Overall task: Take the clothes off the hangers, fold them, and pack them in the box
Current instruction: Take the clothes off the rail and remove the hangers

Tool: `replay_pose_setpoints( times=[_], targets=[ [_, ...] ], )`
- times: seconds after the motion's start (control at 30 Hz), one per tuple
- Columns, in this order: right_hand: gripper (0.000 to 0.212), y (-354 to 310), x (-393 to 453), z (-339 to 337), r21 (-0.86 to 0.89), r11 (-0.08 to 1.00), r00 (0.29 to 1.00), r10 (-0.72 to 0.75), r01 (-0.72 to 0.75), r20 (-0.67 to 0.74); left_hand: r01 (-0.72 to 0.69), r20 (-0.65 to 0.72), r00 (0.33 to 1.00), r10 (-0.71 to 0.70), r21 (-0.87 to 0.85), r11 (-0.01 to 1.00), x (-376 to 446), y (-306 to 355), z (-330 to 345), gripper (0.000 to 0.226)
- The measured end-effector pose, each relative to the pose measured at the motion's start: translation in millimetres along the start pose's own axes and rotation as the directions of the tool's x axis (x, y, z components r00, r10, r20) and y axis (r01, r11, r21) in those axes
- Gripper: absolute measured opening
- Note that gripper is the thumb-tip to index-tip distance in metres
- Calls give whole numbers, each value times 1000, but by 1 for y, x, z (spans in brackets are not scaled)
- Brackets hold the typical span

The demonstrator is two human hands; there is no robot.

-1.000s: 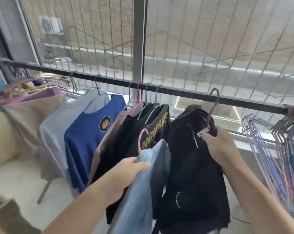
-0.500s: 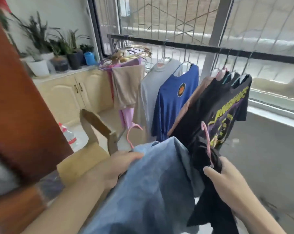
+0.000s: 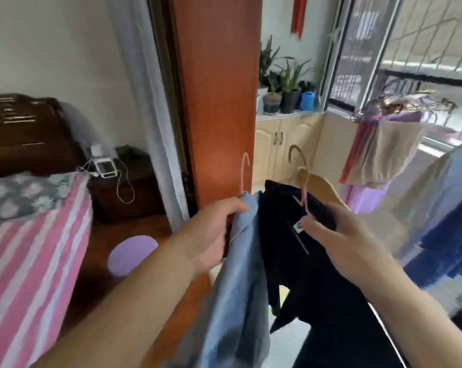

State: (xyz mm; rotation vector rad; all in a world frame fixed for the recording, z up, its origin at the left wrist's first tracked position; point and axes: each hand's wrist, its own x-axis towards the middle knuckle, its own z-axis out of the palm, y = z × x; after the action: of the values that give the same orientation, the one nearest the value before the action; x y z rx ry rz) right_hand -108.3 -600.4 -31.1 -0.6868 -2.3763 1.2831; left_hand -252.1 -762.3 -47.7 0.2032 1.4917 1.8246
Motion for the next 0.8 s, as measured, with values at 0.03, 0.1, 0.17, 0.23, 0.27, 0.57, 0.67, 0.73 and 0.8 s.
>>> replay_pose_setpoints(
  times=[0.03,0.1,0.17,0.23,0.27,0.57,0.67,0.73,0.8],
  targets=[
    [12,-11,9,22,-14,999,998,-36,37,49,-29,-76,997,28,-8,1000,-3,3,-23,51],
    [12,-33,30,65,-45,994,988,-95,101,125,-70,-242,968,66,-8,998,-6,8,-75,45],
    [10,-53,56,106,-56,988,970,-128,143,208,-103,-423,896,137,103,989,-10,17,-130,37],
    [8,-77,82,148,-63,983,936,-146,175,319,-90,-537,814,222,260,961,-10,28,-188,33],
    [8,-89,95,172,-70,978,913,-159,199,377,-83,-569,781,257,313,946,-10,35,-213,30],
    [14,-221,180,415,73,923,772,-357,377,527,-101,-836,454,308,295,950,-31,108,-424,44],
    [8,-278,175,485,142,880,673,-443,454,592,-305,-859,425,286,162,939,-58,127,-473,54],
    [9,-312,162,529,198,854,580,-480,482,659,-320,-801,455,389,261,911,-73,132,-505,61],
    [8,-343,144,572,242,825,474,-505,510,722,-306,-737,496,459,346,887,-84,137,-536,64]
  ],
)
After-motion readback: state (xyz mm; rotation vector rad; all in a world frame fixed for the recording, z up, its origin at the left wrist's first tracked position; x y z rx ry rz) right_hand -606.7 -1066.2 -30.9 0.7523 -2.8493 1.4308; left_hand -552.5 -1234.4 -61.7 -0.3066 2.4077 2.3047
